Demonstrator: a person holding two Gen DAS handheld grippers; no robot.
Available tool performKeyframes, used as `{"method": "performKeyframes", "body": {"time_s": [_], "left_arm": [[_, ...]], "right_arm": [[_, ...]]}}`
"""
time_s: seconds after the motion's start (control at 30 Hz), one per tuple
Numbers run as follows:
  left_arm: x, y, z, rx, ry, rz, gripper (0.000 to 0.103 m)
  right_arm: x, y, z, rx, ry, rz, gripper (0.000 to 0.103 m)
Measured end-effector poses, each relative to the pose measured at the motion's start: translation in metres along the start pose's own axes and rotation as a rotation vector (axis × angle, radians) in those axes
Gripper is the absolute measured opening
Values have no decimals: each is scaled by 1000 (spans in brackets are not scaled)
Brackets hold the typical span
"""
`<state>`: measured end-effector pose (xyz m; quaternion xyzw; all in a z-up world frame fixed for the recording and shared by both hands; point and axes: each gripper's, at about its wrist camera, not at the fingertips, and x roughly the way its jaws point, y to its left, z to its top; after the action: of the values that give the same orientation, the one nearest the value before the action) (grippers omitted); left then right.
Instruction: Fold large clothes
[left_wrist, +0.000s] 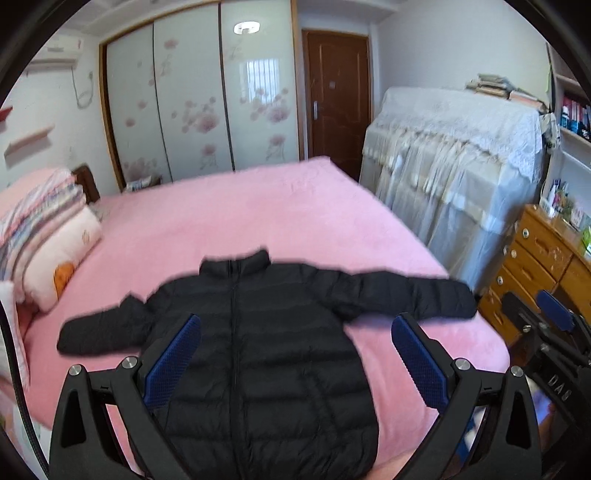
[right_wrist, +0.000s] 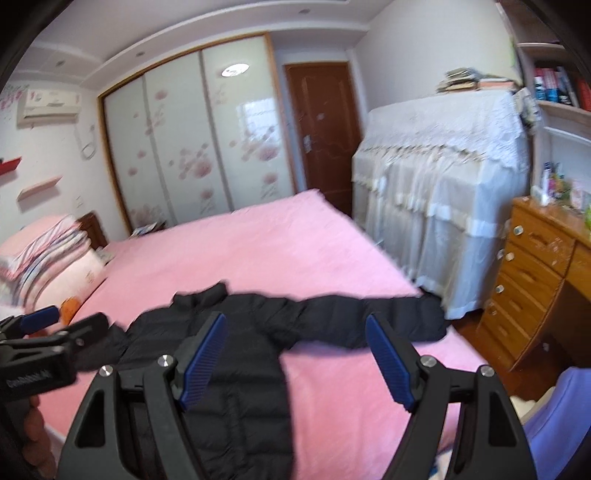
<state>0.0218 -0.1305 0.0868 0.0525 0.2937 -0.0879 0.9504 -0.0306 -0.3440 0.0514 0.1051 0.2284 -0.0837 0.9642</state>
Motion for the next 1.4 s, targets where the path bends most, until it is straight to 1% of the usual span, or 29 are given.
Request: {"method": "performKeyframes", "body": {"time_s": [0.13,0.17,0.3,0.37,0.4,0.43,0.5,0.53,0.57,0.6,0.67,0.77,0.9,1.07,1.2,1.3,1.4], "left_arm": [[0,-19,32,6,-135,39,102],[2,-25,41,3,-168,44,102],[17,-38,61,-36,-279,25,102],[31,-41,65,-66,-299,7,102],[41,-43,67,-69,-292,-9,102],[55,-45,67,-65,-267,-33,102],[86,-52,71,-53,-200,-112,102],[101,-54,69,-71,-172,-136,102],[121,-58,68,-97,-141,-143,102],[136,-60,65,-106,-123,-143,102],[171,-70,56,-108,-87,-143,102],[218,-90,35,-80,-31,-128,102],[274,-125,0,-18,43,-115,102],[332,-149,-38,24,162,-112,102],[363,-158,-56,36,209,-112,102],[379,-159,-65,32,233,-118,102],[388,-158,-70,25,246,-124,102]], "right_arm": [[9,-40,23,66,-28,-53,78],[15,-55,31,95,-28,-70,78],[37,-101,45,177,-18,-125,78],[48,-118,47,207,-13,-147,78],[58,-129,47,229,-2,-160,78],[66,-137,47,244,10,-165,78],[87,-154,44,277,44,-177,78],[94,-157,40,284,58,-185,78],[107,-164,36,297,77,-198,78],[115,-169,33,305,91,-208,77],[137,-179,22,335,138,-219,71],[169,-193,2,388,210,-229,67],[208,-212,-29,453,298,-251,67],[246,-238,-78,575,401,-248,67],[268,-259,-111,676,453,-237,67],[280,-270,-123,732,463,-233,67],[289,-276,-129,772,451,-225,67]]}}
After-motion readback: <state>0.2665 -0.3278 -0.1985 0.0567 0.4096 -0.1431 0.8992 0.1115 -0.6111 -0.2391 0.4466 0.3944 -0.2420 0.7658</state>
